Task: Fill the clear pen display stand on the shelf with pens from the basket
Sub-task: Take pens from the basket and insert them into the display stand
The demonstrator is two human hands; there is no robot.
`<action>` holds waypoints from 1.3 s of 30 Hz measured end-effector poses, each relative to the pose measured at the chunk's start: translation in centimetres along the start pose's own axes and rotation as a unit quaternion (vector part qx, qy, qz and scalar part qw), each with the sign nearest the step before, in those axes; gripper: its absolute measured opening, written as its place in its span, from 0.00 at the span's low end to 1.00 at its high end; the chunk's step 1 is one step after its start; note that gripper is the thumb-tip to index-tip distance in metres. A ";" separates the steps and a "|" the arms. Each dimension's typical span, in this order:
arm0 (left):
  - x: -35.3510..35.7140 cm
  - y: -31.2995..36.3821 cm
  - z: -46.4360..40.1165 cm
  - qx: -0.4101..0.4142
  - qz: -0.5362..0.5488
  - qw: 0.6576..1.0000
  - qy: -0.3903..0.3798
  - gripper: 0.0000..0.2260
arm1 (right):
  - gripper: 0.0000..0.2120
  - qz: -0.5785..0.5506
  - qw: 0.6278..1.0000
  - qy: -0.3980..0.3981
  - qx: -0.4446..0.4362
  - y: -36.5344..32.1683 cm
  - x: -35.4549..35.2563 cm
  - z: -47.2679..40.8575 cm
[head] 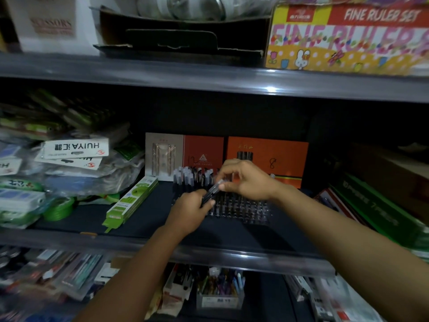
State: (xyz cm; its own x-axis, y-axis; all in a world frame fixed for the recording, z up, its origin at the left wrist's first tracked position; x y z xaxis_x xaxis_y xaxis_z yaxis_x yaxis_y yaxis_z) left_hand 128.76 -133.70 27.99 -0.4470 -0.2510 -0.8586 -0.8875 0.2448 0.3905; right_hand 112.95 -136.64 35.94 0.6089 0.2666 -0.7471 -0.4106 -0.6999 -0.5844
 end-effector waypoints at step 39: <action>1.5 -1.6 -0.5 -0.013 0.071 0.994 -0.084 0.03 | 0.05 -0.067 0.963 0.244 0.092 3.6 -1.5 -0.3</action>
State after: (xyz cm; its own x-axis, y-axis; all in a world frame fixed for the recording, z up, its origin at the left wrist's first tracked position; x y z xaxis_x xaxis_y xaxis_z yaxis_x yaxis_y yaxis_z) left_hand 129.49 -134.97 26.27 -0.5449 -0.0543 -0.8367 -0.8203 0.2415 0.5185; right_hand 110.75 -139.72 35.03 0.8929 -0.0274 -0.4494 -0.3916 -0.5400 -0.7450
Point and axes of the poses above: each hand's wrist, its own z-axis away from the middle knuckle, its own x-axis out of the palm, y = z × x, the point moved 3 cm from there along -z, towards the middle knuckle, and after that the axes turned 12 degrees about -z, right-handed, at the moved point
